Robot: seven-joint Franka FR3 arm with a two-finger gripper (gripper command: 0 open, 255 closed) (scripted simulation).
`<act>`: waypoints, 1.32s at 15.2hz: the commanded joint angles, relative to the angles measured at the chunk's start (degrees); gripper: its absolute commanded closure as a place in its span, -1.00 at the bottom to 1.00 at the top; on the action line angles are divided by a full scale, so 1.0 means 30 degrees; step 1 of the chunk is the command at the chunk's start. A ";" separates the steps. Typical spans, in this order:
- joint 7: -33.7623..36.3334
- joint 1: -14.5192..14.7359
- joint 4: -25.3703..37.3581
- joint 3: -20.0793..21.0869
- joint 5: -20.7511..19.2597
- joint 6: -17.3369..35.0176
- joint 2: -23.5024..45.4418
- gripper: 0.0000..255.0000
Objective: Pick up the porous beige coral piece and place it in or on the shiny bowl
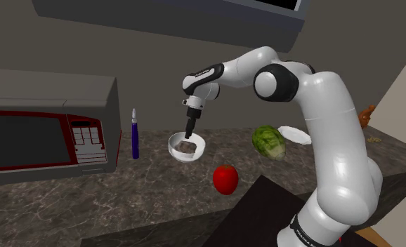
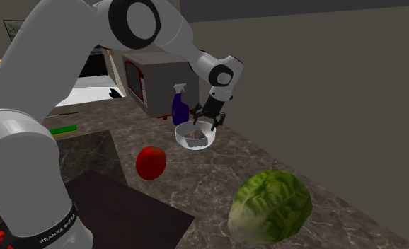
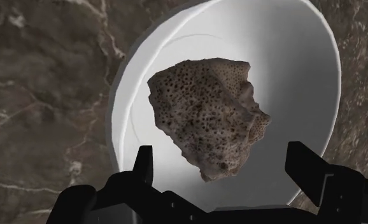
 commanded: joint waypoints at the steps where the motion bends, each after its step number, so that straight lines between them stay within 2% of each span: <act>1: -0.0031 0.0105 -0.0177 0.0134 0.0062 0.0205 0.0728 -1.00; 8: -0.0029 0.0100 -0.0177 0.0141 0.0058 0.0206 0.0727 -1.00; 9: 0.0086 0.0241 -0.0480 0.0166 0.0065 0.0335 0.0500 1.00; 19: 0.0019 0.0109 0.0103 0.0140 0.0106 0.0132 0.0383 1.00; 20: 0.0018 0.0110 0.0103 0.0138 0.0108 0.0132 0.0383 -1.00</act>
